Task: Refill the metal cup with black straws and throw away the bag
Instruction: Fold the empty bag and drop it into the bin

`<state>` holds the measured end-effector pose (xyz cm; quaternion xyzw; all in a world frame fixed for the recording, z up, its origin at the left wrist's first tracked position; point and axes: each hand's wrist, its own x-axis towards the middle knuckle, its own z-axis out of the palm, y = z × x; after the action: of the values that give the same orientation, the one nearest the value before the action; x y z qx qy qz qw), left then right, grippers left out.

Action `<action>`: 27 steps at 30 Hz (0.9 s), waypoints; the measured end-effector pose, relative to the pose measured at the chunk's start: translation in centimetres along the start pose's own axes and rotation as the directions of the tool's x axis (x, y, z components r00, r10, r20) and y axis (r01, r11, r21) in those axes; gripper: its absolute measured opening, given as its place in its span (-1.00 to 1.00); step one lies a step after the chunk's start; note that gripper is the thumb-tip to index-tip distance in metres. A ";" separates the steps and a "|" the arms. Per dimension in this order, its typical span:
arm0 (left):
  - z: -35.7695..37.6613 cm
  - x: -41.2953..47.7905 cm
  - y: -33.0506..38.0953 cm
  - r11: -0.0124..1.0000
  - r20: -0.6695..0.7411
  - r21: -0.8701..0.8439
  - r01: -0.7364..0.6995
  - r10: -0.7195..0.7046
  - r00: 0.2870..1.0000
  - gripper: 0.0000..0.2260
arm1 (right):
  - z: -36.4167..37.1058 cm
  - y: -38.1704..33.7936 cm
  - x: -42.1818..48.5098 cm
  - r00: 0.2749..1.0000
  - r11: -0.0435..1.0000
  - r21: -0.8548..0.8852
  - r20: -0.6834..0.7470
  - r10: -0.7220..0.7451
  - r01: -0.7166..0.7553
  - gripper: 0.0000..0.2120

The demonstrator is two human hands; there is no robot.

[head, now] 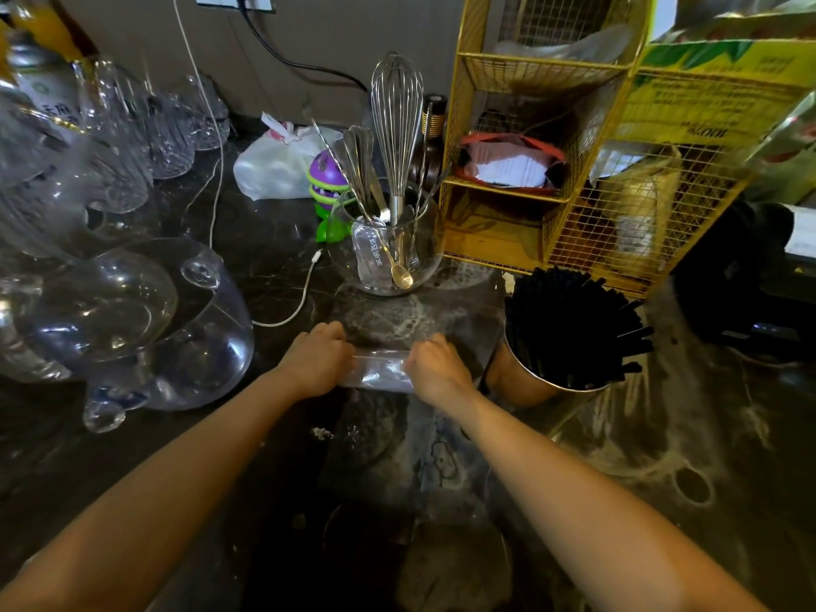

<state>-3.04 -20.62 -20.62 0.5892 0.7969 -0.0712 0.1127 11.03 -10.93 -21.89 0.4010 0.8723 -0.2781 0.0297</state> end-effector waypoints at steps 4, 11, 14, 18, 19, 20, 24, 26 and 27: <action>-1.0 0.7 0.0 0.994 0.050 -0.096 0.057 -0.052 0.997 -0.77 | 0.3 -0.2 0.9 0.999 0.999 0.041 -0.021 0.034 -0.033 -0.80; -1.6 2.1 -0.7 0.937 0.192 -0.343 0.070 -0.003 0.981 -0.56 | 0.1 -0.3 1.0 1.000 0.998 0.066 -0.021 0.011 -0.010 -0.77; -2.0 2.7 -1.1 0.945 0.305 -0.322 0.061 0.042 0.952 -0.57 | 0.0 -0.2 1.0 1.000 0.996 0.084 0.000 0.017 -0.017 -0.73; -1.9 3.2 -1.1 0.968 0.306 -0.250 0.009 0.071 0.949 -0.67 | -0.1 0.0 0.7 0.997 0.997 0.074 0.081 0.007 -0.013 -0.82; -1.9 3.1 -1.0 0.970 0.299 -0.242 -0.009 0.084 0.951 -0.72 | -0.3 0.0 0.5 0.996 0.997 0.074 0.085 -0.002 -0.004 -0.81; -1.9 3.0 -1.1 0.972 0.290 -0.233 -0.024 0.093 0.952 -0.78 | -0.6 0.0 0.1 0.996 0.997 0.072 0.082 -0.020 0.014 -0.80; -2.3 2.3 -1.2 0.978 0.207 -0.169 -0.122 0.157 0.966 -0.82 | -1.2 -0.4 -2.0 0.995 0.985 0.148 0.035 -0.093 0.087 -0.83; -2.7 1.4 -1.0 0.975 0.158 -0.142 -0.171 0.193 0.968 -0.82 | -1.4 -0.5 -3.5 0.995 0.970 0.223 -0.012 -0.099 0.099 -0.89; -2.9 0.9 -0.9 0.973 0.127 -0.129 -0.192 0.208 0.970 -0.81 | -1.5 -0.4 -4.4 0.994 0.961 0.254 -0.032 -0.103 0.108 -0.91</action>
<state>-4.38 -19.34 -18.11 0.6526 0.7264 -0.0541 0.2087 13.99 -13.40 -19.19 0.3569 0.8496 -0.3856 -0.0451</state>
